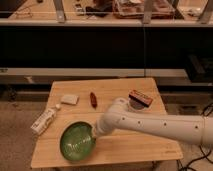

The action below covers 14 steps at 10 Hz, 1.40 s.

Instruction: Drag the ceramic bowl in a circle

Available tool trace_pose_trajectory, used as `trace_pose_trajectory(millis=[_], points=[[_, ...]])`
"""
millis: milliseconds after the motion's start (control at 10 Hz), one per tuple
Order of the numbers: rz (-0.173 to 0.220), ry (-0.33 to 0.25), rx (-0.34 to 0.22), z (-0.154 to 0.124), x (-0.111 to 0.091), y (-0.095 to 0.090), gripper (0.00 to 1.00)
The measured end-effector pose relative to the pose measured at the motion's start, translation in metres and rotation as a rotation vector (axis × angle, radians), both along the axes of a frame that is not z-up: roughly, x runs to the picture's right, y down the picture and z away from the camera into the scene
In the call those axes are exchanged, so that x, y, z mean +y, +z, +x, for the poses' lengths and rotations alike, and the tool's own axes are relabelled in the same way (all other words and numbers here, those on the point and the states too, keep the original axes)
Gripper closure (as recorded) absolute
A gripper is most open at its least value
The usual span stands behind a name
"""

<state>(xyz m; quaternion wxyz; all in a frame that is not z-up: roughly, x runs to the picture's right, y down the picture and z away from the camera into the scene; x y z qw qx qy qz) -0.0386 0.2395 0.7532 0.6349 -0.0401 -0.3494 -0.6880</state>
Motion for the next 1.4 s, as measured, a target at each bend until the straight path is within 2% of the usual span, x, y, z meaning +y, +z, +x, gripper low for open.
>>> trace_pose_trajectory(millis=[500, 700, 1000, 1200, 1400], points=[[-0.035, 0.102, 0.113, 0.07, 0.035, 0.0, 1.0], [-0.062, 0.187, 0.146, 0.091, 0.039, 0.0, 1.0], [-0.099, 0.31, 0.158, 0.107, 0.023, 0.003, 1.0], [-0.109, 0.344, 0.166, 0.113, 0.008, 0.011, 1.0], [-0.117, 0.346, 0.176, 0.113, -0.006, 0.022, 1.0]])
